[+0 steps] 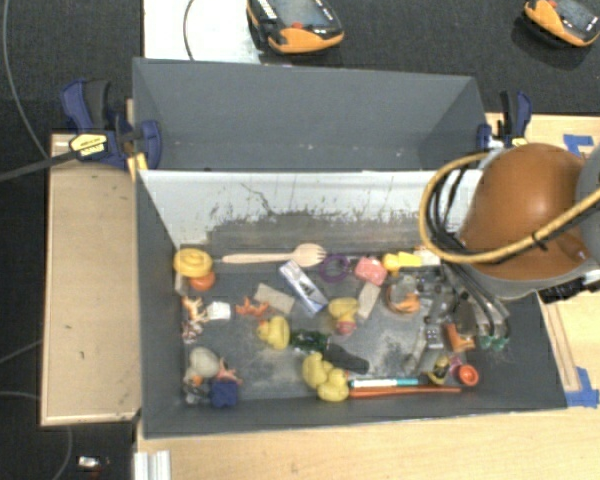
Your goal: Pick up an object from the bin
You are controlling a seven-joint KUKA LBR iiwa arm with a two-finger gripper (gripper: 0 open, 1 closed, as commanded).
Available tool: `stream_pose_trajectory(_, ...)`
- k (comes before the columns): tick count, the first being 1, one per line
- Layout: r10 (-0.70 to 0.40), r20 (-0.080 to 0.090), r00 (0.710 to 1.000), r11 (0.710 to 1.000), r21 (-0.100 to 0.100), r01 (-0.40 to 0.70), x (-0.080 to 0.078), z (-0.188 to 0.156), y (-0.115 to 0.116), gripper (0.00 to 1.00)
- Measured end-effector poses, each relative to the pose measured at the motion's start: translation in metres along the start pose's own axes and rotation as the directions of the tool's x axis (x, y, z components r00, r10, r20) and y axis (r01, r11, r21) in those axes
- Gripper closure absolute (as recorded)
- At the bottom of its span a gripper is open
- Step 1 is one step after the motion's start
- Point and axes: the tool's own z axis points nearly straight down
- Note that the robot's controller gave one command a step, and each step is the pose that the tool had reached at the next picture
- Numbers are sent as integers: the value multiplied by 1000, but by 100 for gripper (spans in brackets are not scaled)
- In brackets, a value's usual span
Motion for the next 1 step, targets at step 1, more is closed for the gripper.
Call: stream_pose_trajectory(1, 0, 7, 1000, 1000, 0, 0, -1, -4, 0, 0)
